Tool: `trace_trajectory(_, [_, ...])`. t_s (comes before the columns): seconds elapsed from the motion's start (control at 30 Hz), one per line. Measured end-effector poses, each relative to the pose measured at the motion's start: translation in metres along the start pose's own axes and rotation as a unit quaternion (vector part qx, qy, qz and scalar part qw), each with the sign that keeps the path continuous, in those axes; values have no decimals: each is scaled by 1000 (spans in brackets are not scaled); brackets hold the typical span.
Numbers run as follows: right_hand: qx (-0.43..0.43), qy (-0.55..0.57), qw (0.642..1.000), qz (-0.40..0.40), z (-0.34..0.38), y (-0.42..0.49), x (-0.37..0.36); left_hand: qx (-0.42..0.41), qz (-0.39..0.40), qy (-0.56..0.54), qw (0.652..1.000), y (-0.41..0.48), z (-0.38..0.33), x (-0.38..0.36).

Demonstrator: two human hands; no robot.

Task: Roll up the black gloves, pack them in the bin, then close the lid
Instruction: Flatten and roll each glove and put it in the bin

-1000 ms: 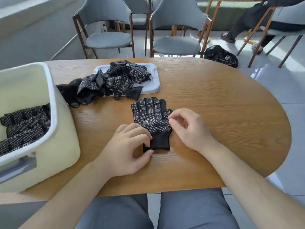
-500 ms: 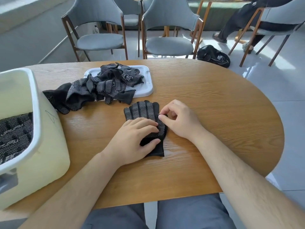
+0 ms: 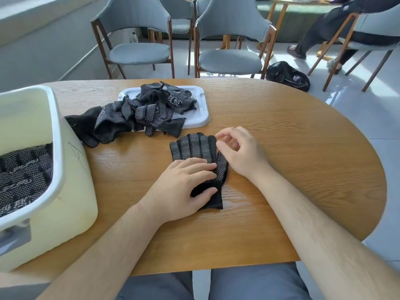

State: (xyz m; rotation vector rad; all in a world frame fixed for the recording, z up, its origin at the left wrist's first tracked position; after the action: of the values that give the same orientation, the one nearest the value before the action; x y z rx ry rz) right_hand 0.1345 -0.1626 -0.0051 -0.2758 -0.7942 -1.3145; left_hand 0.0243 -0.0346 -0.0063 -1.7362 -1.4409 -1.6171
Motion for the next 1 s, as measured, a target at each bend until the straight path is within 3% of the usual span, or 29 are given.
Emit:
trace_trajectory(0.33, [56, -44, 997, 44, 11, 31, -28, -7, -2, -9, 1000, 8, -1, 3])
trace_trajectory(0.5, [70, 33, 997, -11, 12, 26, -12, -19, -3, -13, 1000, 11, -2, 3])
trace_trajectory(0.67, [88, 8, 995, -55, 14, 24, -2, -24, -4, -28, 999, 11, -1, 3])
trace_trajectory(1.0, [33, -52, 998, -4, 3, 27, -12, -69, -20, -26, 997, 9, -20, 10])
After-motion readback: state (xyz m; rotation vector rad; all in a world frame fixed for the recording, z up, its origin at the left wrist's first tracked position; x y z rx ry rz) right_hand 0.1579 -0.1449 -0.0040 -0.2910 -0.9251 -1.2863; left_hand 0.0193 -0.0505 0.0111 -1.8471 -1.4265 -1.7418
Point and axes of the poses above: each hand's wrist, its own y-axis towards the middle knuckle, its own x-axis out of the back of the hand, z = x × y, the point moved 10 cm from there along y, towards the middle knuckle, and after that the axes turned 1 degree about y, right-handed, at the moved point
